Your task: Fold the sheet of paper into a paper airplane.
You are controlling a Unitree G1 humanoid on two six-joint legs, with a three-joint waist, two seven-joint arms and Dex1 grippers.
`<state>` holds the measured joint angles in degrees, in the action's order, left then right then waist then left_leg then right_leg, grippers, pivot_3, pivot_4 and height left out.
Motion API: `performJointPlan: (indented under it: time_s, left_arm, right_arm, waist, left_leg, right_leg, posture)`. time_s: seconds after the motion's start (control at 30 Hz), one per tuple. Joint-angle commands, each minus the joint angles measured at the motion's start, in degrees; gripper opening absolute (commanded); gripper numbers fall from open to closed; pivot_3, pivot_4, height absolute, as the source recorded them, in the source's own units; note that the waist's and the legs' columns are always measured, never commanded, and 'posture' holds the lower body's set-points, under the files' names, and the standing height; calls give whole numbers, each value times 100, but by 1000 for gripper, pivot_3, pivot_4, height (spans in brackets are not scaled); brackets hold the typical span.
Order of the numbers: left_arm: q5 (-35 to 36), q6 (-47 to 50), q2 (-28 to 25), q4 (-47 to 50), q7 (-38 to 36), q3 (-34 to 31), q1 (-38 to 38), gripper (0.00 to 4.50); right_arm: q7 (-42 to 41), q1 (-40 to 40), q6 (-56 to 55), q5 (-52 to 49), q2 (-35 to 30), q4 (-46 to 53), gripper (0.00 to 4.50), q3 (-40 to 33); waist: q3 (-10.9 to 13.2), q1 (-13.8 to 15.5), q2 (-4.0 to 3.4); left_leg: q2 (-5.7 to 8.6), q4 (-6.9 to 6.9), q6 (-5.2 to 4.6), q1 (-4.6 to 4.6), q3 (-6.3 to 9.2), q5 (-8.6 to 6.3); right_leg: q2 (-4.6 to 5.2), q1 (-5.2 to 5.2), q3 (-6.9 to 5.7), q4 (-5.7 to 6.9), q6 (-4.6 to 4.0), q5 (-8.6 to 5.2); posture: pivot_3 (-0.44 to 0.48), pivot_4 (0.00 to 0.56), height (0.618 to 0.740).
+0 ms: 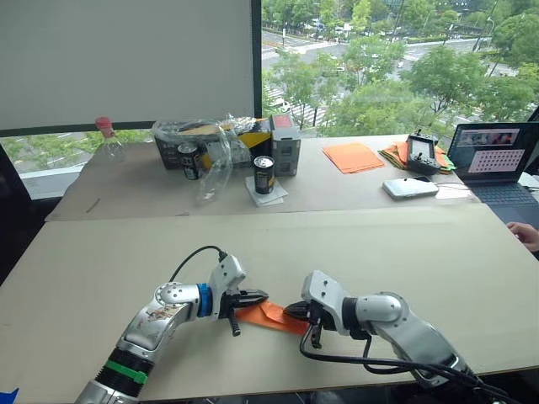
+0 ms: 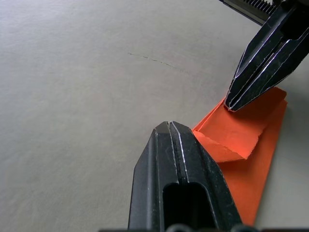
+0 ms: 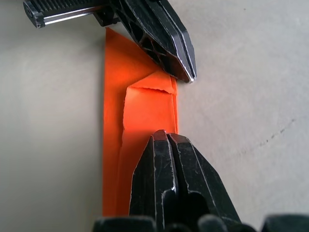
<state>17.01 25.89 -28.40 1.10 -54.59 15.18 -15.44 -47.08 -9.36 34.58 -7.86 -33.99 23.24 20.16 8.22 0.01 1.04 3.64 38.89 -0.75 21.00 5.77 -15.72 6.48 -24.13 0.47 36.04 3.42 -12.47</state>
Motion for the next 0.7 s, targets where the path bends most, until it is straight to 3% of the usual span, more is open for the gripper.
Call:
performJointPlan:
  time_s: [0.03, 0.23, 0.4, 0.53, 0.7]
  left_arm:
    - [-284, 60, -8, -358, -36, 290, 146, 0]
    - [-281, -34, 15, -498, -102, 331, 74, 0]
    - [-181, -55, 53, -519, -150, 247, 14, 0]
    - [854, 245, 23, -122, -534, -649, -91, 0]
    - [1310, 563, -347, 167, -686, -1281, -241, 0]
  right_arm:
    - [56, 448, 329, 25, -368, -10, 21, -197]
    - [31, 889, 323, -480, -595, 343, 21, -1036]
    - [-244, 701, -78, -1247, -478, 786, 21, -1711]
    - [-732, 0, 300, -2176, -687, 1083, 21, -2134]
    - [-819, -323, 802, -2632, -878, 1250, 21, -1913]
  waist:
    - [-5, 25, -2]
    - [-18, 79, 7]
    - [-17, 73, 7]
    - [9, 21, 1]
    - [51, 31, 38]
  left_leg:
    - [0, 0, 0, 0, 0, 0]
    - [1, 2, 0, 1, -1, 0]
    - [0, 4, -1, 6, -2, 0]
    - [-2, 5, -2, 11, -4, 0]
    - [-12, 2, -1, 25, 17, -1]
  right_leg:
    - [0, 2, 0, 0, 1, 0]
    - [3, 7, 0, -4, 3, -2]
    - [2, 2, 0, -5, 3, -2]
    - [0, -7, 1, -3, 3, -1]
    - [-9, -21, -23, -3, -39, 23]
  posture:
    - [0, 150, 695]
    - [0, 150, 695]
    - [0, 150, 695]
    - [0, 150, 695]
    - [0, 150, 695]
